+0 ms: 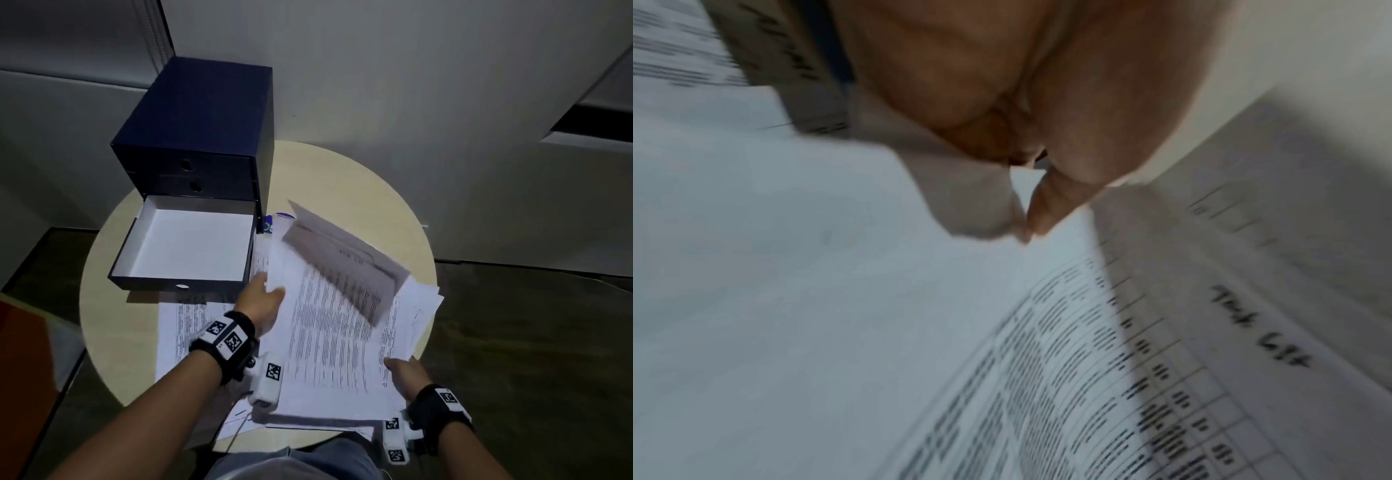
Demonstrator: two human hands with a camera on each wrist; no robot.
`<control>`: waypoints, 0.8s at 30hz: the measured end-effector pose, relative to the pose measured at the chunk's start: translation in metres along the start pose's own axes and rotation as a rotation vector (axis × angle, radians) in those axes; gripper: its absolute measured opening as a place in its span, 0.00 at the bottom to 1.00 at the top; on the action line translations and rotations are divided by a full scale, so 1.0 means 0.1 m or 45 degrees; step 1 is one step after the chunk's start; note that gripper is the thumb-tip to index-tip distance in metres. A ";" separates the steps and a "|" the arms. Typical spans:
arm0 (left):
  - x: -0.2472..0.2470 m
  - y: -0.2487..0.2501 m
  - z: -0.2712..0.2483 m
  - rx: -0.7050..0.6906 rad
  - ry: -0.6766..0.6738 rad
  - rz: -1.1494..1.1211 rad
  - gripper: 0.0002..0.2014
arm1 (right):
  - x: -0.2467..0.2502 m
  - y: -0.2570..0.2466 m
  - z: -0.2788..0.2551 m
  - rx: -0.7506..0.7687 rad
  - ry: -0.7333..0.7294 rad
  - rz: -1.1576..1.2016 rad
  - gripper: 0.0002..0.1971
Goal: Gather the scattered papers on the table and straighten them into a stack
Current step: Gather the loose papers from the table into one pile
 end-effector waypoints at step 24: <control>-0.73 -0.52 -0.22 -0.210 -0.281 0.480 0.03 | -0.04 0.08 0.04 0.061 -0.009 0.202 0.50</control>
Point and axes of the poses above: each hand's wrist, its own z-axis towards the middle knuckle, its own x-axis out of the back of the hand, y = z × x, the point moved 6 cm from there along z, towards the middle knuckle, and after that the axes turned 2 degrees about -z, right-handed, at the moved point
